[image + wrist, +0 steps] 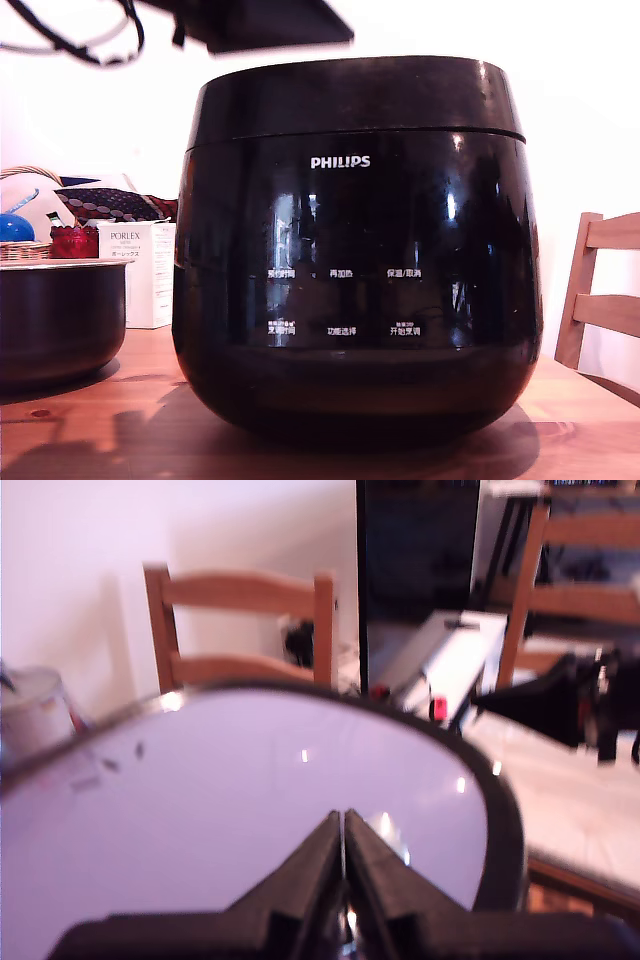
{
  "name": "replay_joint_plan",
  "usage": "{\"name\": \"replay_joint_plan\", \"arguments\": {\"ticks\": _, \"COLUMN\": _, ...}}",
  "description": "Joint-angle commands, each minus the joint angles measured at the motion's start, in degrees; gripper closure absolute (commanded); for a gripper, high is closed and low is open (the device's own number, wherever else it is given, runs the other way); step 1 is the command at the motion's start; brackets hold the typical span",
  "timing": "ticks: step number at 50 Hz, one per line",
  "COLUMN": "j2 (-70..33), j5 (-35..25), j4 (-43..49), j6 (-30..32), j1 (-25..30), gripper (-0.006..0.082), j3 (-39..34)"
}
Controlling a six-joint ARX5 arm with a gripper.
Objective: Open the rice cooker by pressing the large metal button on the top of its lid with medium force
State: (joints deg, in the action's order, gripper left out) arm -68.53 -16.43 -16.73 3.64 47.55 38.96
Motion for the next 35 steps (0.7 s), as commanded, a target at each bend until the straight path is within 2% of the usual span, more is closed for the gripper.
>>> {"name": "replay_joint_plan", "arguments": {"ticks": 1, "j2": -0.2, "j5": 0.0, "j4": -0.1, "j6": 1.2, "j1": 0.3, "gripper": 0.0788, "j3": 0.8}}
{"name": "replay_joint_plan", "arguments": {"ticks": 35, "j2": -1.1, "j5": 3.6, "j4": 11.9, "j6": 7.0, "j1": 1.6, "gripper": 0.0788, "j3": 0.8}}
